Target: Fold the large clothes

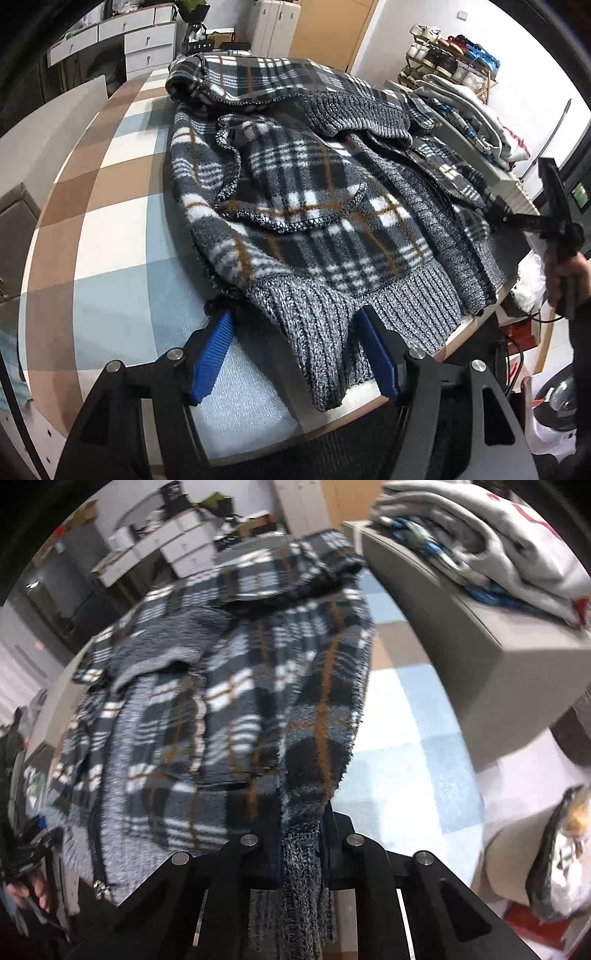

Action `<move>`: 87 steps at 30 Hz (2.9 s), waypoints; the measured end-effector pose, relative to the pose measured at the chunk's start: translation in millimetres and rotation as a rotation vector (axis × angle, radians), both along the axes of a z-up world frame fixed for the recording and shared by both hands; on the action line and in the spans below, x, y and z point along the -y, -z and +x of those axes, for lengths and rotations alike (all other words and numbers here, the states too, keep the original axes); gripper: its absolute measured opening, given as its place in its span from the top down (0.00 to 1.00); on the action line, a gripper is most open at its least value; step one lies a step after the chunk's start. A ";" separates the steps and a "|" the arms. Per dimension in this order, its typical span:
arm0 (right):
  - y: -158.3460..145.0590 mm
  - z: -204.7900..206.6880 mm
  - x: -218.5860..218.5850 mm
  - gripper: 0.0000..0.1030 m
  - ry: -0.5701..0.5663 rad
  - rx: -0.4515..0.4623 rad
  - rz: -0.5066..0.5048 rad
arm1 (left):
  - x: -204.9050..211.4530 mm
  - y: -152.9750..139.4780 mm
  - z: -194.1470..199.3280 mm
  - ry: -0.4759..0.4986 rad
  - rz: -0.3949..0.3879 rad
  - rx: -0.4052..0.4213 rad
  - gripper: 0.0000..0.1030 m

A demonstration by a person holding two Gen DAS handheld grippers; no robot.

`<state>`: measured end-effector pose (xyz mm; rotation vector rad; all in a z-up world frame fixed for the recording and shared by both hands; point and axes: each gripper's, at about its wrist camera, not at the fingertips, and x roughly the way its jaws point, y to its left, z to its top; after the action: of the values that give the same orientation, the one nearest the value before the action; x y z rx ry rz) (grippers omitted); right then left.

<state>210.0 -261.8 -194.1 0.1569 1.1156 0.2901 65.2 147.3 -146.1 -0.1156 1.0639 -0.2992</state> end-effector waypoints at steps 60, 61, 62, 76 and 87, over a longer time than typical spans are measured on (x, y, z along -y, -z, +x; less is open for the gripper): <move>-53.5 13.9 33.8 0.90 -0.189 -0.162 0.629 | -63.2 -32.8 64.4 0.087 -0.613 -0.232 0.96; -62.3 25.8 34.4 0.90 -0.173 -0.157 0.648 | -64.6 -34.8 76.3 0.077 -0.633 -0.231 0.96; -69.8 38.2 35.6 0.90 -0.149 -0.160 0.660 | -66.4 -34.7 89.3 0.061 -0.651 -0.237 0.96; -42.3 191.2 27.7 0.89 0.092 -0.337 0.733 | -105.5 1.5 197.2 -0.172 -0.805 -0.281 0.96; -14.4 239.8 34.3 0.82 0.147 -0.505 0.729 | -121.0 21.9 214.8 -0.201 -0.847 -0.452 0.93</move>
<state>449.8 -296.1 -179.7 0.9984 1.4440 0.5347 280.0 268.4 -168.0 -1.0838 1.2972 -0.5420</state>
